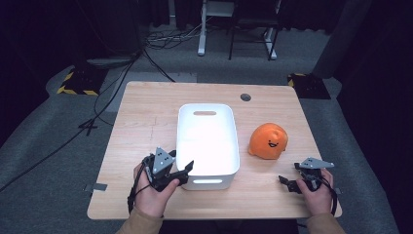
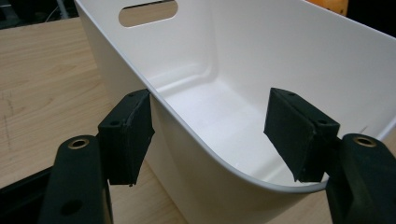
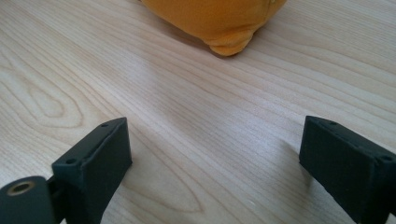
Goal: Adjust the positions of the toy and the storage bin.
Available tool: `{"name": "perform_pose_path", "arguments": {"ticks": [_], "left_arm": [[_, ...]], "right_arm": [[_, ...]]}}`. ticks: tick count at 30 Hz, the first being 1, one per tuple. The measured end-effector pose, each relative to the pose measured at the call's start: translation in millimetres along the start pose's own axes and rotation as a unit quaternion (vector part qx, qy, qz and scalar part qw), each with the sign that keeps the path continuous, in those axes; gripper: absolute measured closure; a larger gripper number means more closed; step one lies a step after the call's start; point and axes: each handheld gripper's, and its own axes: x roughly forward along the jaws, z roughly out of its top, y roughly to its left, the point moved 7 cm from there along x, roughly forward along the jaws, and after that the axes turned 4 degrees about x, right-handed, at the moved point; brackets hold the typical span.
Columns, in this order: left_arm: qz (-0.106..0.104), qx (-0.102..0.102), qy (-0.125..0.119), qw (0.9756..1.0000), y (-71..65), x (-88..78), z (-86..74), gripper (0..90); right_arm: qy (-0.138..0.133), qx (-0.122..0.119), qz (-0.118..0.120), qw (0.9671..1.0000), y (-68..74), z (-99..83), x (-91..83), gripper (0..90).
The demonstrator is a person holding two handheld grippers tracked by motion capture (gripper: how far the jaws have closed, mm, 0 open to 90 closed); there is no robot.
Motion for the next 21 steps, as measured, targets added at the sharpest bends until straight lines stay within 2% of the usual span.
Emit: {"name": "perform_pose_path", "arguments": {"ticks": [1,3,4,8,15,21], "left_arm": [[-0.008,0.001,0.001,1.0,-7.8,-3.6,-2.8,30.5],[-0.012,0.0,0.001,0.9999,-11.4,-5.2,-4.2,28.4],[-0.019,0.005,0.004,0.9998,-17.8,-8.6,-6.4,27.1],[-0.021,0.016,0.011,0.9996,-27.8,-14.3,-9.3,25.8],[-0.03,0.018,0.003,0.9994,-37.2,-19.9,-13.0,25.8],[-0.046,0.017,0.001,0.9988,-49.2,-24.5,-17.1,24.7]], "right_arm": [[0.0,0.0,0.0,1.0,0.0,0.0,0.0,9.3],[0.0,0.0,0.0,1.0,0.0,0.0,0.0,9.3],[0.0,0.0,0.0,1.0,0.0,0.0,0.0,9.3],[0.0,-0.001,0.0,1.0,-0.2,-0.1,-0.1,9.2],[0.0,0.0,0.0,1.0,0.1,0.0,0.0,9.3],[0.0,0.0,0.0,1.0,0.1,0.0,0.0,9.3]]}}
